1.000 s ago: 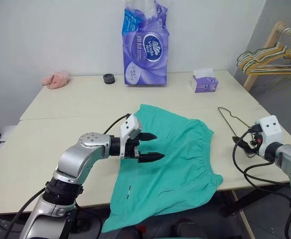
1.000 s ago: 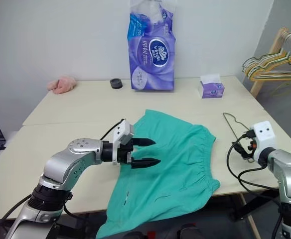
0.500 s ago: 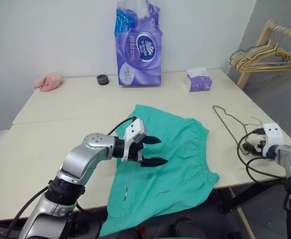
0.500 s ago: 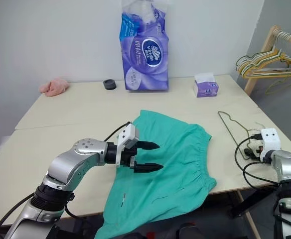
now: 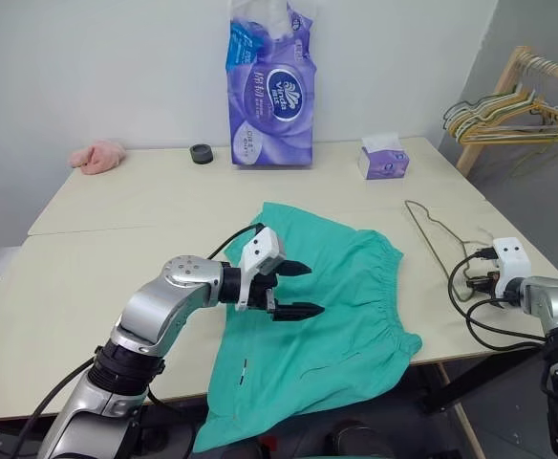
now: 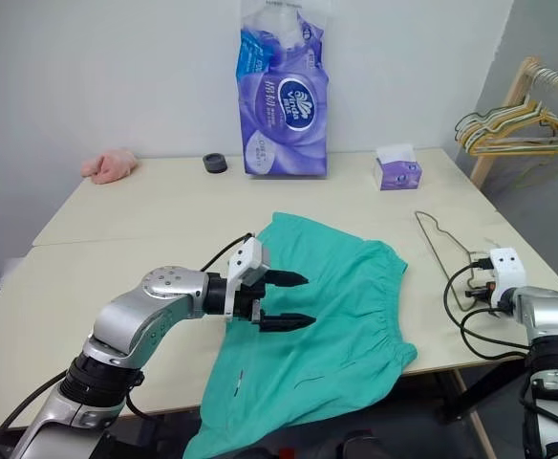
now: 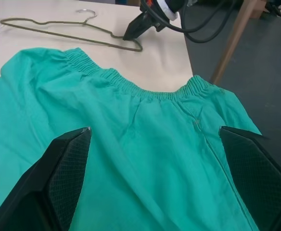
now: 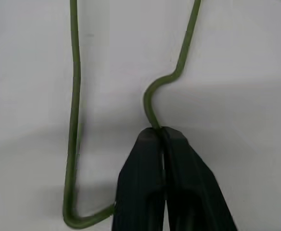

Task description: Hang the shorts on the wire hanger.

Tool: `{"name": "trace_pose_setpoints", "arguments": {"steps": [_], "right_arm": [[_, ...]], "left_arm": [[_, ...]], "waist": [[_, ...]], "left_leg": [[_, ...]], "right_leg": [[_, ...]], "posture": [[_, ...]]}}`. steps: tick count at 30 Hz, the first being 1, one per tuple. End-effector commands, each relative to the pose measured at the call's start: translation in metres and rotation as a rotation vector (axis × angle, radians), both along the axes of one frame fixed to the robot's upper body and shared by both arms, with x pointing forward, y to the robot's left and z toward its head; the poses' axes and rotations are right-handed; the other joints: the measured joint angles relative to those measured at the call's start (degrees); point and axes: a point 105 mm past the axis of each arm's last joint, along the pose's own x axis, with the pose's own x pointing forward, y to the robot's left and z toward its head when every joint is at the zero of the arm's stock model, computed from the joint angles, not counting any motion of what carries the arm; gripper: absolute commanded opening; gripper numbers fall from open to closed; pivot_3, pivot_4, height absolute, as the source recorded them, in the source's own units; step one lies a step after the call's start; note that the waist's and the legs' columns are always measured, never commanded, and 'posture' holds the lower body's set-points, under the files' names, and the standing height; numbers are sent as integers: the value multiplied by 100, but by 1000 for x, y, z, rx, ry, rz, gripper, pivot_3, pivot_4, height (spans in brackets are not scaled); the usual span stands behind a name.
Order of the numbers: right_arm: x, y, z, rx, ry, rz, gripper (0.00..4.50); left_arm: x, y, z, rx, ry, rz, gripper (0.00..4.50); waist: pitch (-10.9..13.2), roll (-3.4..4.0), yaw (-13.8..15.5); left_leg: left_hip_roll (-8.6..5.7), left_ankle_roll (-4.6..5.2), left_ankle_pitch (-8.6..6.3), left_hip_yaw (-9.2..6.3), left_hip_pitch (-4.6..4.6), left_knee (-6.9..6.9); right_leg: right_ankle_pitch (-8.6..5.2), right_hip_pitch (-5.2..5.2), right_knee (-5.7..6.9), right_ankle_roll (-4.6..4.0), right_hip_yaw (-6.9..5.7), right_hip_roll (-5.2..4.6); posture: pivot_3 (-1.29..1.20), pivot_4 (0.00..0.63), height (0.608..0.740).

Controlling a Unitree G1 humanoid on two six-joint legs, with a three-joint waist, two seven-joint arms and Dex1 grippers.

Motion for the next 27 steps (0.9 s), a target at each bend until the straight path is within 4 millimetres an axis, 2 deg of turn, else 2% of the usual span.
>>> {"name": "trace_pose_setpoints", "arguments": {"steps": [1,4,7,9,13,16,20,22,27], "right_arm": [[-5,-6,-2,-96,-13,-4,18],[-3,-5,9,-122,-73,-5,18],[2,-2,36,-220,-194,38,18],[3,5,52,-286,-256,88,18],[2,33,87,-497,-394,281,18],[-1,60,101,-654,-469,452,18],[-5,101,113,-926,-595,747,18],[-7,111,114,-980,-630,821,18],[-11,140,118,-1068,-759,991,18]], "left_arm": [[23,4,13,-23,-100,122,4500],[42,10,14,-25,-135,227,4500],[68,24,16,-25,-163,379,4500],[77,30,20,-33,-179,428,4500],[97,46,37,-96,-196,517,4500],[107,55,54,-168,-165,530,4500],[103,61,68,-194,-111,405,4500],[101,63,70,-183,-89,363,4500],[92,74,56,-48,-26,248,4500]], "waist": [[1,0,17],[3,4,37],[13,18,41],[25,39,35],[51,70,4],[55,65,-22],[63,64,-35],[68,62,-39],[94,43,-52]], "left_leg": [[0,0,0,0,0,1],[-3,0,0,1,-2,1],[-3,1,0,2,-7,0],[-3,1,-1,2,-11,-2],[-3,0,-2,10,-14,-6],[1,-1,-2,9,-16,-8],[0,-4,-4,15,-20,-8],[0,-6,-5,19,-20,-8],[-2,-7,-6,19,-20,-6]], "right_leg": [[0,1,-1,1,0,-2],[-10,0,-4,23,1,-4],[-11,-7,-4,25,3,-6],[-12,-12,-2,27,3,-25],[-15,-24,2,33,8,-27],[-17,-31,7,36,7,-23],[-21,-39,11,43,5,-13],[-23,-41,10,45,6,0],[-24,-41,11,46,9,-2]], "posture": [[-133,38,740],[-135,39,740],[-138,39,740],[-143,41,740],[-152,43,740],[-159,44,740],[-166,44,740],[-168,45,740],[-170,46,740]]}}
